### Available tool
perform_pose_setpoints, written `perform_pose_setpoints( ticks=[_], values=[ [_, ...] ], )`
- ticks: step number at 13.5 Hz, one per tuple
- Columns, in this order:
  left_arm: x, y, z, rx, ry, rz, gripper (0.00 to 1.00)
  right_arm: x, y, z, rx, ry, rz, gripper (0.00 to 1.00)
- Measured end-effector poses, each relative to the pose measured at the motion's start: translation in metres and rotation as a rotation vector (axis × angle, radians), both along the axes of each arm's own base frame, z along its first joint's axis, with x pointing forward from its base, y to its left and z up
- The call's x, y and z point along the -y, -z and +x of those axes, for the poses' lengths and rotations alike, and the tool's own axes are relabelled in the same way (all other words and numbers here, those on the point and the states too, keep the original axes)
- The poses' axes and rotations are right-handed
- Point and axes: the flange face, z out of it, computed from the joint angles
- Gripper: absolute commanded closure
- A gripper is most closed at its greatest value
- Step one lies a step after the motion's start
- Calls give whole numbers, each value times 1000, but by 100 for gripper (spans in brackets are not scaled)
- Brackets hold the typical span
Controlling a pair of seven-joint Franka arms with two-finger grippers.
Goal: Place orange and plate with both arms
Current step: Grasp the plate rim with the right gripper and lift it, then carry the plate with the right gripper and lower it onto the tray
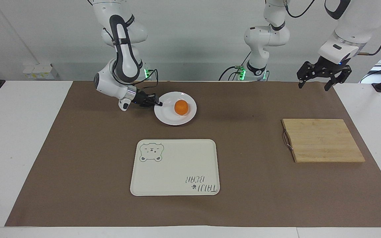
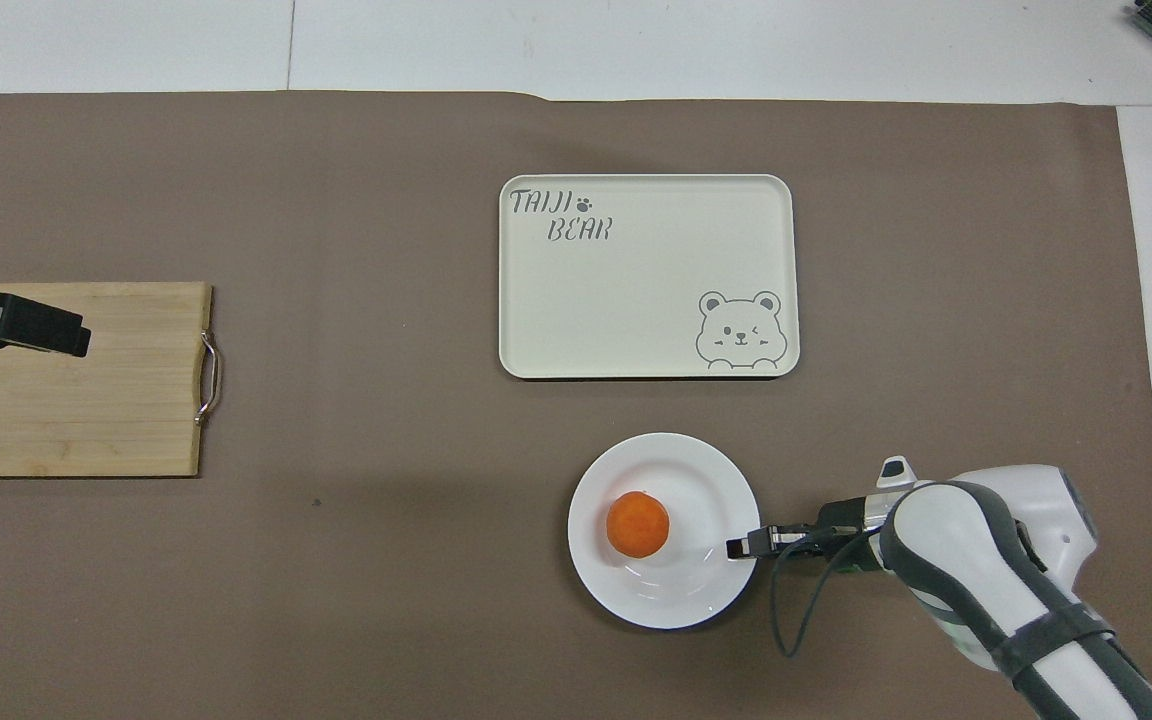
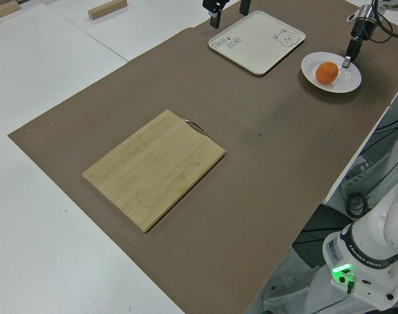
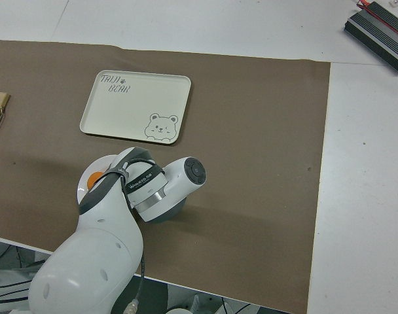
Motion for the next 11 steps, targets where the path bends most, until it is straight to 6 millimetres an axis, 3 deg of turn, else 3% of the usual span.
perform_pose_setpoints(
  ticks=[5,11],
  values=[
    [0,0,0,0,-1,0,0,-1,-13,18,31,6,15,100],
    [0,0,0,0,-1,0,0,-8,-51,54,109,-9,50,100]
  ],
)
